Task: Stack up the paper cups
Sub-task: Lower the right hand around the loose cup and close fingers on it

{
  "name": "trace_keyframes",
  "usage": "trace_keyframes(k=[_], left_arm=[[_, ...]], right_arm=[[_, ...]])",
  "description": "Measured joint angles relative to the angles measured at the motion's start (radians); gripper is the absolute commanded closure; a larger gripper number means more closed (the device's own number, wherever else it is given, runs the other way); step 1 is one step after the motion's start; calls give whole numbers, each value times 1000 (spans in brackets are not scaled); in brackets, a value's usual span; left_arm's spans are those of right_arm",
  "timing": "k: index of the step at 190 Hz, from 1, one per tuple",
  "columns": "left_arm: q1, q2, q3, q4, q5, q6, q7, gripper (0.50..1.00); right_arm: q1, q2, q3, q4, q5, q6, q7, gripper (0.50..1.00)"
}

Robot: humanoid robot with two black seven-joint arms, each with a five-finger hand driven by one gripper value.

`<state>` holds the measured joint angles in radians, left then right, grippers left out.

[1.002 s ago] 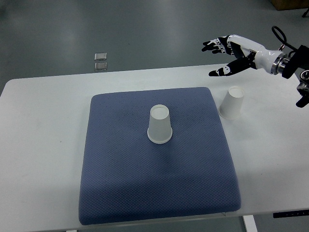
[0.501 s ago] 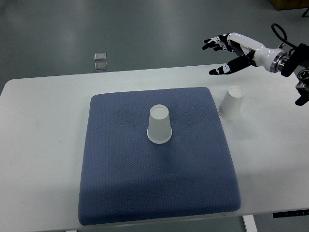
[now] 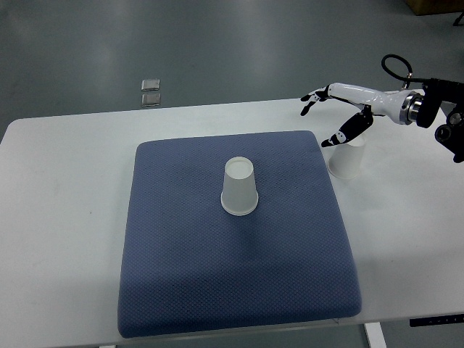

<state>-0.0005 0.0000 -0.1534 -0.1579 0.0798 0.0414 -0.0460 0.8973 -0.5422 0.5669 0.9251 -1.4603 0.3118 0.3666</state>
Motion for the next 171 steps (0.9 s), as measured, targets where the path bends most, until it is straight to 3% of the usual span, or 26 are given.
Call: trace_keyframes(k=[78,171], left_arm=[[0,0,0,0,0,0,0,500],[0,0,0,0,0,0,0,500]], right_arm=[[4,9,-113,-24,-153,-117,-11,581],[39,38,-177,-160,-255,-203,-11,581]])
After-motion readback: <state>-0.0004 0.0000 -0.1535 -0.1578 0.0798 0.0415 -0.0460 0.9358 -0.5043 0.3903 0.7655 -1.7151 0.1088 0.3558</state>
